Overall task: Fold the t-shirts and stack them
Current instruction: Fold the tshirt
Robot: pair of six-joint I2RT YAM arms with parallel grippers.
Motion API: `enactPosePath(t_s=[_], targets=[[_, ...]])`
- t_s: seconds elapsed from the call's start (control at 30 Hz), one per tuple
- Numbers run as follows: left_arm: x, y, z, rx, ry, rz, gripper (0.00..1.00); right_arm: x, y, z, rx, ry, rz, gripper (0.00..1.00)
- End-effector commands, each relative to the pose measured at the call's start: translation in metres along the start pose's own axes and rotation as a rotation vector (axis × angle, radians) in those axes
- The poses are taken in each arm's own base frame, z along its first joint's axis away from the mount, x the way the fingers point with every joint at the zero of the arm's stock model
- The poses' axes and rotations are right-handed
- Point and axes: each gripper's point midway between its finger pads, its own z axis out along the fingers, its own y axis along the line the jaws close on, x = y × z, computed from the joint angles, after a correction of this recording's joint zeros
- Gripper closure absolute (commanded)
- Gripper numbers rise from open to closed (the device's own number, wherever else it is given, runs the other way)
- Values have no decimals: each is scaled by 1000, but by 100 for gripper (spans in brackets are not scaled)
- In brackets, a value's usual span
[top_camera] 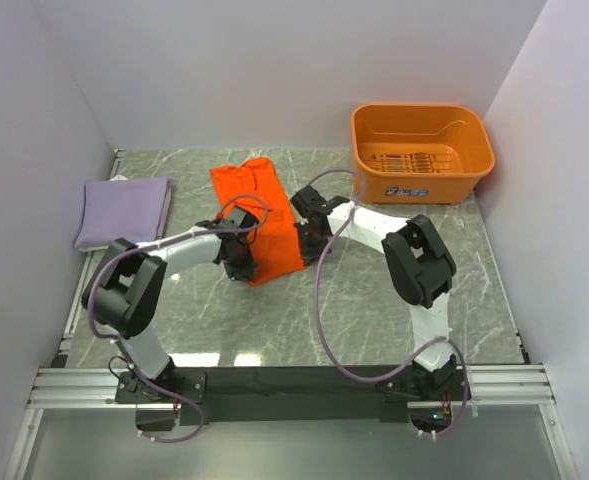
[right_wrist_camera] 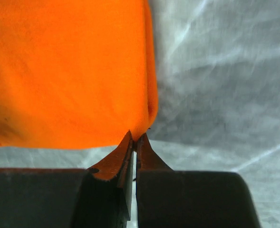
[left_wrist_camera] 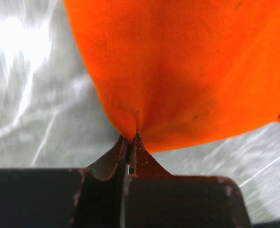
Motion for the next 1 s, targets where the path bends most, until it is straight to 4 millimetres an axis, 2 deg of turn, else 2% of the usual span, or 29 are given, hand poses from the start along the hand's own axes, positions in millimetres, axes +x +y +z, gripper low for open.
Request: enactPosePath(t_s=[0.0,0.03,0.07,0.1,0.13,0.17,0.2,0.23,0.27,0.3,0.33,0.37,0.47,0.53,0.57,0.63,0.73,0.83,0.87,0.93,0.97], targets=[[55,37,-14,-76,144,82,99,21,-2,-42,-21,17,-49,100],[61,35,-28,-45,147,87,99,31,-7,-48,-16,41,-52,100],[69,34,-35,-29,157,102,99,51,-12,-50,-19,87,-68,100],[81,39,-41,-28,178,113,99,57,-12,-64,-35,78,-77,100],[86,32,-55,22,170,124,99,69,-13,-70,-39,93,-88,100],[102,33,-64,22,196,149,99,95,-23,-71,-29,151,-93,100],[112,35,-69,29,210,158,99,106,-19,-84,-47,138,-117,100],[124,28,-83,75,217,169,99,121,-23,-89,-40,164,-125,100],[135,30,-89,81,240,175,99,140,-31,-90,-20,195,-128,100],[145,32,-93,91,257,181,99,146,-33,-100,-15,174,-141,100],[152,29,-102,126,261,187,99,161,-33,-105,-4,199,-162,100],[169,27,-109,147,299,203,99,173,-35,-108,-2,215,-161,100],[198,29,-120,160,356,243,99,191,-32,-126,-31,219,-171,100],[203,27,-126,156,358,256,99,192,-32,-138,-43,200,-169,100],[202,25,-129,160,348,247,99,185,-29,-144,-52,175,-171,100],[186,11,-141,194,275,235,99,175,-29,-153,-33,144,-178,100],[141,-4,-147,218,160,175,99,140,-14,-168,-72,68,-190,100],[108,-10,-145,234,97,136,99,114,-13,-165,-56,43,-179,100],[90,-6,-142,228,64,112,99,98,-8,-170,-61,2,-190,100],[70,-6,-138,225,36,90,99,80,-5,-164,-57,-4,-186,100],[56,-3,-136,223,13,78,99,64,3,-170,-76,-41,-197,100]])
